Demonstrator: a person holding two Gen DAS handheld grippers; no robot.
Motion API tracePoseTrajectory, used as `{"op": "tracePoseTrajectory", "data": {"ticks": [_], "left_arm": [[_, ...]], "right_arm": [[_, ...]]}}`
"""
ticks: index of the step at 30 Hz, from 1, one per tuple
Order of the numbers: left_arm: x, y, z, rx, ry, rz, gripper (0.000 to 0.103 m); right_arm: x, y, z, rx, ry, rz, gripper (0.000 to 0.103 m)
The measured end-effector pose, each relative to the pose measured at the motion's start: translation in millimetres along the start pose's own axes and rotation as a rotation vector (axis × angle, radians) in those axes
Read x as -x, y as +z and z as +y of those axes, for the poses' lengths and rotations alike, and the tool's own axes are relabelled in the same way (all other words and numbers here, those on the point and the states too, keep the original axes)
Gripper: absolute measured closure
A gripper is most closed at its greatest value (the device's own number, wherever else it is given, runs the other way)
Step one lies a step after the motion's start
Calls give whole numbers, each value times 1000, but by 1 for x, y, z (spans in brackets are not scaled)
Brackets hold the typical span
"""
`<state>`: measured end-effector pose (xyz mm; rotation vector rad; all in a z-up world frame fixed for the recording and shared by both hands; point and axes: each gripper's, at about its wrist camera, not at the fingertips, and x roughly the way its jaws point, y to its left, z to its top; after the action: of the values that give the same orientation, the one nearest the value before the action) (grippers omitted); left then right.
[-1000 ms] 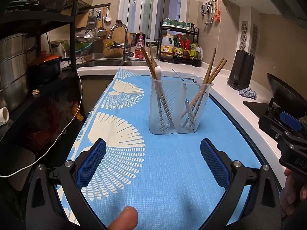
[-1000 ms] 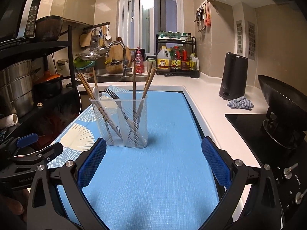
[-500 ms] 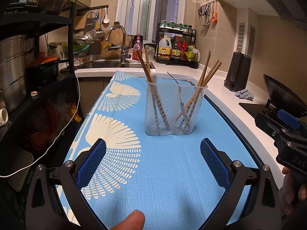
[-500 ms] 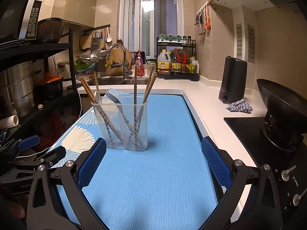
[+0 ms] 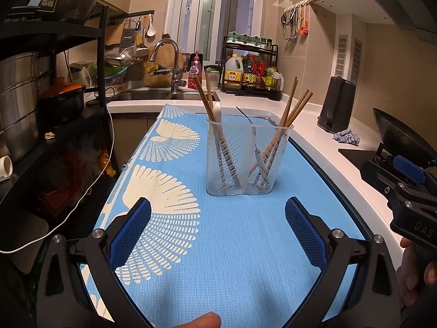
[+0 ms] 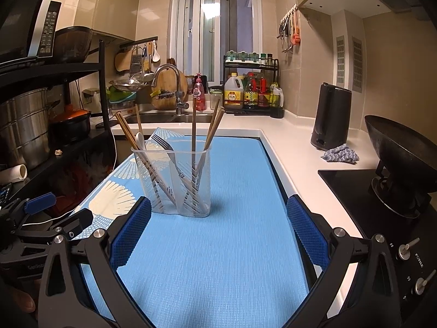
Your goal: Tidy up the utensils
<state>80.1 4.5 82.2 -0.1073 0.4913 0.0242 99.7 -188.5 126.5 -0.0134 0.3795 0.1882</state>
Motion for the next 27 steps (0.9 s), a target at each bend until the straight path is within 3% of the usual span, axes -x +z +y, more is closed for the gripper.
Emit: {"op": "tracePoseTrajectory", "data": {"ticks": [27], "left_arm": [[3,-2,1,-6,-9,-18,7]], "right_arm": [[-1,-1,1,1,2,7,5]]}}
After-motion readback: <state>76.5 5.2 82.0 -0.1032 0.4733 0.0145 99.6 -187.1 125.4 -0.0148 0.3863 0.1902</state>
